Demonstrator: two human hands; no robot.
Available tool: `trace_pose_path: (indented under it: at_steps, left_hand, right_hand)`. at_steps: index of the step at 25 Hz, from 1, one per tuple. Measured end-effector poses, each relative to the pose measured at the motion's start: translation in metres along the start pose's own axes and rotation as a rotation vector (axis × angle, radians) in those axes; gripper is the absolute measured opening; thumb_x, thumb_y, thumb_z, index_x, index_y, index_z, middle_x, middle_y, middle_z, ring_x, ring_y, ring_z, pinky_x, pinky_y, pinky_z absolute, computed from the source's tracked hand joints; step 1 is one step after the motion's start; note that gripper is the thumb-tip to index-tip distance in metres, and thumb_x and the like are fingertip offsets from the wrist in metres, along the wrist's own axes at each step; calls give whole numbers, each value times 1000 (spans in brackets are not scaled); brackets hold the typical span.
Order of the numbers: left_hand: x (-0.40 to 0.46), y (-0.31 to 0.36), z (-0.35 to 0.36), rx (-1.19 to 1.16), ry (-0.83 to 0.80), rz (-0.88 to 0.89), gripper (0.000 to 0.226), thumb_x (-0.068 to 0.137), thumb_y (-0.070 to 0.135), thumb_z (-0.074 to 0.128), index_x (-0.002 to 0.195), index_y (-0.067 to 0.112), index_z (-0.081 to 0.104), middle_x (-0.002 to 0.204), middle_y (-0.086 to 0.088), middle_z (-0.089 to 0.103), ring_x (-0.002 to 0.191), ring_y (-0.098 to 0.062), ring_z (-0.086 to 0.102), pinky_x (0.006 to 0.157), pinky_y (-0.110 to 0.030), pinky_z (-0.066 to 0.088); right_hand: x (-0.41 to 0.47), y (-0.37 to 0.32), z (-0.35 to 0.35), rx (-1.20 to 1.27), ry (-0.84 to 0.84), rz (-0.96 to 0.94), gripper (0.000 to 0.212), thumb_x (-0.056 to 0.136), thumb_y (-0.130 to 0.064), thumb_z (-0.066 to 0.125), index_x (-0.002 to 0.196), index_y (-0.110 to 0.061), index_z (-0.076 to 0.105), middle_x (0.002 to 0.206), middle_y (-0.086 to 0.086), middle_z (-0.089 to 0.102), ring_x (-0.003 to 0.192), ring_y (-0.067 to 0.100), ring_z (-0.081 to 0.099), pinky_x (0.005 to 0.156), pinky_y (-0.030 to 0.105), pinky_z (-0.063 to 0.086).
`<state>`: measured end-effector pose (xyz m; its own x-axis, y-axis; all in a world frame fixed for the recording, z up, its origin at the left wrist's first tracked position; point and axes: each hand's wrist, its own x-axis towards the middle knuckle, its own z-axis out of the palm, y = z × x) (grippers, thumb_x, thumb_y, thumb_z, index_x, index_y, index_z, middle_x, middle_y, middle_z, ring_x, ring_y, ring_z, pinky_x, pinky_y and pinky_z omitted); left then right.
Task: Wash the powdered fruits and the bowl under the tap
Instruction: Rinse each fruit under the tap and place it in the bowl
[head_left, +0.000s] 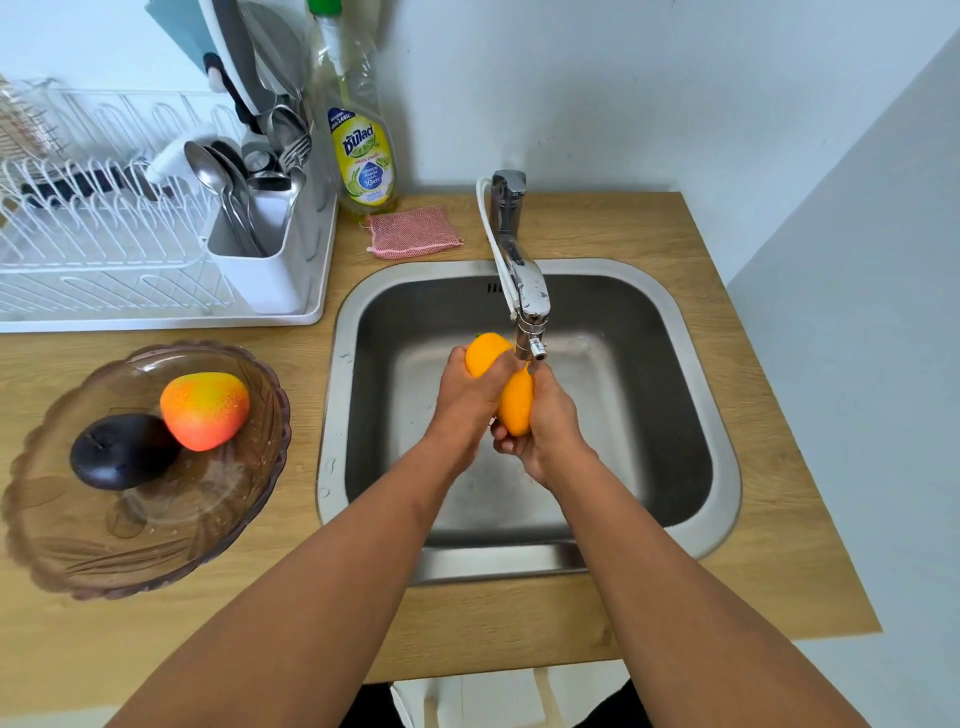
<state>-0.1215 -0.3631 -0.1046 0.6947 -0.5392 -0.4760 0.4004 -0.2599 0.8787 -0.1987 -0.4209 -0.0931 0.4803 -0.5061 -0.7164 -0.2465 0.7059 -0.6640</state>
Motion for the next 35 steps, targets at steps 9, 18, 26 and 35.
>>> trace_pose_path:
  at_steps: [9,18,26,35]
  left_hand:
    - [-10,-5,18,-382,13,-259,73,69,75,75,111,15,77,101,-7,82,95,-25,79,83,-38,63]
    - [-23,-8,2,-142,24,-160,37,93,63,61,98,27,68,107,-9,75,99,-29,73,87,-46,62]
    - [-17,7,11,-208,27,-177,53,99,65,48,112,21,75,100,-4,80,85,-21,74,66,-32,55]
    - [-18,-1,36,267,8,48,52,95,68,55,99,18,69,95,-3,72,100,-29,70,94,-47,57]
  right_hand:
    - [-11,24,-14,-796,104,-774,36,107,-46,40,137,-32,53,121,-1,64,108,11,56,92,32,46]
    - [2,-3,0,-110,-33,136,54,97,-65,48,128,-22,60,116,18,73,85,38,73,56,38,59]
    - [-11,18,-4,-669,136,-638,53,95,-76,31,127,-38,50,109,-4,70,99,26,71,80,49,62]
    - [21,10,-24,199,150,0,61,93,-69,52,125,-19,66,117,13,76,104,34,75,95,60,57]
